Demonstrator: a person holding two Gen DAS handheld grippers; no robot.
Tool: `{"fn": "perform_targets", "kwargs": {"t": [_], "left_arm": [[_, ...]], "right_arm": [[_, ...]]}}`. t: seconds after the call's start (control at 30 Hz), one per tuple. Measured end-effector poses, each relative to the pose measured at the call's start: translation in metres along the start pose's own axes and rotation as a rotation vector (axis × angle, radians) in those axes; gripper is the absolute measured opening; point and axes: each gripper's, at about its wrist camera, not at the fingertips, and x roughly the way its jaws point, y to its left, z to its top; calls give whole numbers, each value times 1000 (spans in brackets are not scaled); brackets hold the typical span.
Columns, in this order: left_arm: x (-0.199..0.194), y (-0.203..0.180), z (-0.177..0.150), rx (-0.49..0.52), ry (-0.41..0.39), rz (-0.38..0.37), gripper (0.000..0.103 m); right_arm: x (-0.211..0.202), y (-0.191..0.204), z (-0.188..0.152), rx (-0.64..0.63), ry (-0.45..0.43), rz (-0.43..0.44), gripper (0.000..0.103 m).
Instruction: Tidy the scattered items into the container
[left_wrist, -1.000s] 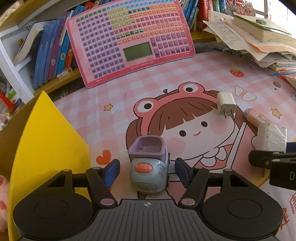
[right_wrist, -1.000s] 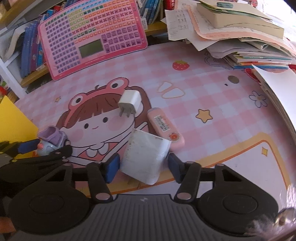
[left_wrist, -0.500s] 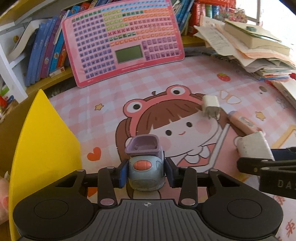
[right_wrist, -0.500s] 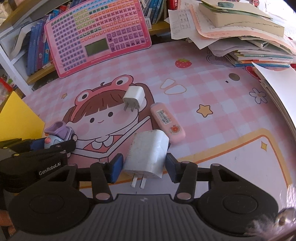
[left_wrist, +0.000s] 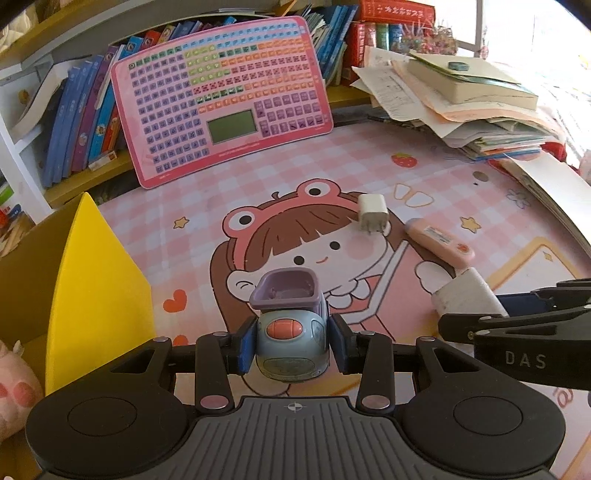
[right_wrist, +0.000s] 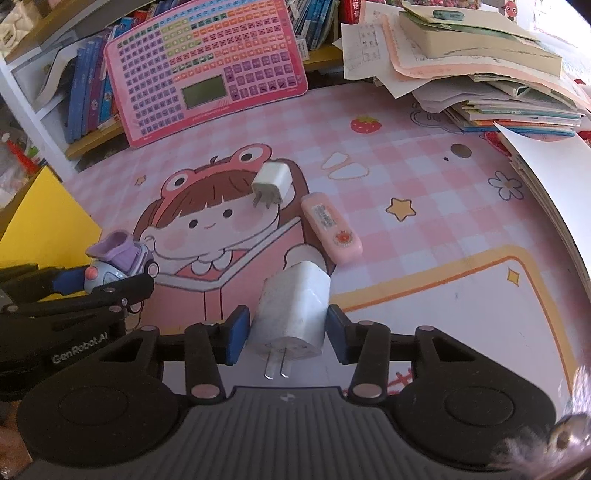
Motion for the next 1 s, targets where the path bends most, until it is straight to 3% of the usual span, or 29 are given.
{"fn": "perform_targets", "kwargs": {"t": [0.3,0.67,1.0], "left_arm": [[-16,-4,-11,20,-4,-12,39],[-31,-12,-20,38,-8,-27,39],[-47,-11,-21,31,-25,-42,39]], "right_arm": [[-2,-3,-8,-18,11,-17,44],[8,9,-11,-132,27,-70,46],[1,10,-11,-140,23,-32,45]]}}
